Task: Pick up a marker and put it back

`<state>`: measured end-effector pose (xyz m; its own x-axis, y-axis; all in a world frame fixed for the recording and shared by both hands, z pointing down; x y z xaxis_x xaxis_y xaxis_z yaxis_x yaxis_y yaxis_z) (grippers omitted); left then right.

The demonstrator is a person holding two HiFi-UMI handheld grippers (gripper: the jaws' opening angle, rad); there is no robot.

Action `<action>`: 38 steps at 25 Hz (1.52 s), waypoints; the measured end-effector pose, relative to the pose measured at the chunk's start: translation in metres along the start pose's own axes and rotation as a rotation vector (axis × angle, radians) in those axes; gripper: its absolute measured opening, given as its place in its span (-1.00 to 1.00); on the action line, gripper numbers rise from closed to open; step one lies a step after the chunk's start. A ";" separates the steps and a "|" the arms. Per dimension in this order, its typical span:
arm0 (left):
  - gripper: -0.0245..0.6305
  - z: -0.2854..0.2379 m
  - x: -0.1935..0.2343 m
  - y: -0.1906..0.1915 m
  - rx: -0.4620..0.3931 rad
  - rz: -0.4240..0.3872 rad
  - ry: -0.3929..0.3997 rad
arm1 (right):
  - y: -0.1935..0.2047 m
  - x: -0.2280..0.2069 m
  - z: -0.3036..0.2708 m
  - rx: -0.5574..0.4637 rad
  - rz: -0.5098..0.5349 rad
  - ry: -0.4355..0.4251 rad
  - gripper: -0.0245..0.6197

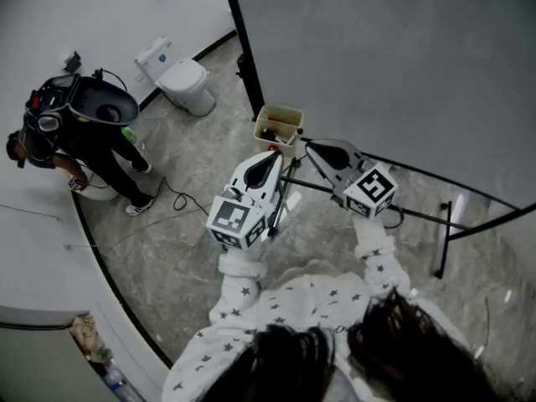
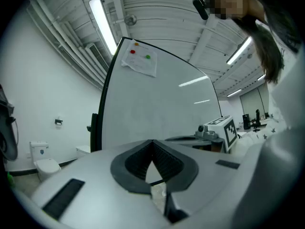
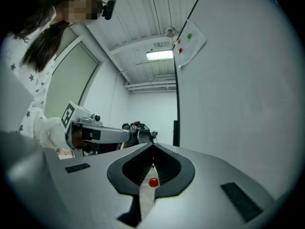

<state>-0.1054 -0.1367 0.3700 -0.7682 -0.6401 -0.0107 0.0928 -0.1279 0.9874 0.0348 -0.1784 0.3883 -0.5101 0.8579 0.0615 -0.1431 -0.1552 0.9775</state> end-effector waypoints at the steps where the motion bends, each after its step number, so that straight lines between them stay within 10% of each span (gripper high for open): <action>1: -0.93 -0.001 0.004 0.002 0.001 0.008 -0.002 | 0.004 -0.004 0.000 0.012 0.002 0.021 -0.90; 12: -0.93 -0.027 0.043 0.013 0.015 0.013 0.001 | 0.034 -0.036 -0.011 -0.049 -0.088 0.023 -0.90; 17: -0.93 -0.036 0.046 0.013 0.017 0.011 0.021 | 0.036 -0.043 -0.014 -0.057 -0.071 0.072 -0.19; 29: -0.93 -0.026 0.052 0.024 0.042 -0.002 -0.008 | 0.074 -0.038 -0.054 0.005 -0.074 -0.008 -0.20; 32: -0.93 -0.021 0.059 0.027 0.045 -0.007 -0.033 | 0.076 -0.037 -0.061 0.027 -0.037 -0.019 -0.69; 38: -0.93 -0.016 0.062 0.024 0.052 -0.025 -0.054 | 0.065 -0.037 -0.066 0.021 -0.028 -0.026 -0.70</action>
<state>-0.1407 -0.1917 0.3908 -0.8030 -0.5954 -0.0282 0.0411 -0.1026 0.9939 -0.0119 -0.2525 0.4357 -0.4840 0.8742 0.0392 -0.1389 -0.1210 0.9829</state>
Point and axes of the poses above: the fingertips, and each gripper's own axes: z backward along the fingers, x to its left, y out of its underside, the point moved 6 cm from there along z, backward along the fingers, and after that the axes turned 7 degrees about -x, right-handed, at the moved point
